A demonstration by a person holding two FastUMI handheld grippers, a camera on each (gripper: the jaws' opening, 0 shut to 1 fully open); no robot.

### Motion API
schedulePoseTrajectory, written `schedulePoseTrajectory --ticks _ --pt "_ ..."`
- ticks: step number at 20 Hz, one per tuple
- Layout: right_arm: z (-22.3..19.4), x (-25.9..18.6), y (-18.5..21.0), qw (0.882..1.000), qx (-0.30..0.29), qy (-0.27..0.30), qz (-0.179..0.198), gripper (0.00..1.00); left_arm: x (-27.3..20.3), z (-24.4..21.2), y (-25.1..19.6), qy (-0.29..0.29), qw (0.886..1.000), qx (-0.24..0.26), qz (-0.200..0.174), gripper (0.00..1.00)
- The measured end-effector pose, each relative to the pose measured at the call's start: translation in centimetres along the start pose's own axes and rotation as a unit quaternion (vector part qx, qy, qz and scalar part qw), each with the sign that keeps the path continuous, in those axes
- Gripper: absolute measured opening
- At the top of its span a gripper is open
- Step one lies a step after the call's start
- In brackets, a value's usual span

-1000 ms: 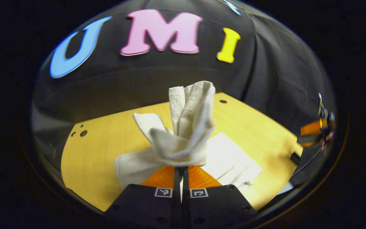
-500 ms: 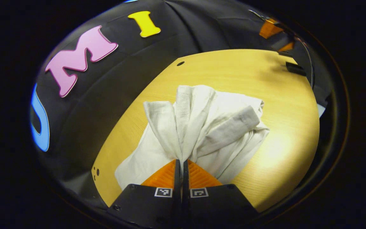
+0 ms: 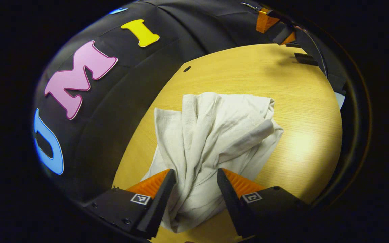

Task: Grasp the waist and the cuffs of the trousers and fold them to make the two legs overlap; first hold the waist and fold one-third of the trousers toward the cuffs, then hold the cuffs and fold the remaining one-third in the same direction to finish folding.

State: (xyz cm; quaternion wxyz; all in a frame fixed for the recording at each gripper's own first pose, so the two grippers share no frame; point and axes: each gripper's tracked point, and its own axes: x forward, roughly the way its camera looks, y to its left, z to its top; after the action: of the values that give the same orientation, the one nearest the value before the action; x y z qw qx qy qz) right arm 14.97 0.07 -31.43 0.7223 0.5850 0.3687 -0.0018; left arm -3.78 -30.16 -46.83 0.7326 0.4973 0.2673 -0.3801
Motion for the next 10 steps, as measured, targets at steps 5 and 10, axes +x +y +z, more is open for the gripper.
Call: schedulePoseTrajectory --ticks 5,10 --pt "-0.6 1.7 2.9 1.000 0.000 0.002 0.025 0.78 -3.3 0.4 2.4 -0.011 0.999 -0.040 0.013 0.96" --pt "-2.7 3.4 5.9 0.999 -0.015 0.024 0.042 0.78 -7.0 -0.8 5.5 -0.018 0.993 -0.116 0.034 0.96"
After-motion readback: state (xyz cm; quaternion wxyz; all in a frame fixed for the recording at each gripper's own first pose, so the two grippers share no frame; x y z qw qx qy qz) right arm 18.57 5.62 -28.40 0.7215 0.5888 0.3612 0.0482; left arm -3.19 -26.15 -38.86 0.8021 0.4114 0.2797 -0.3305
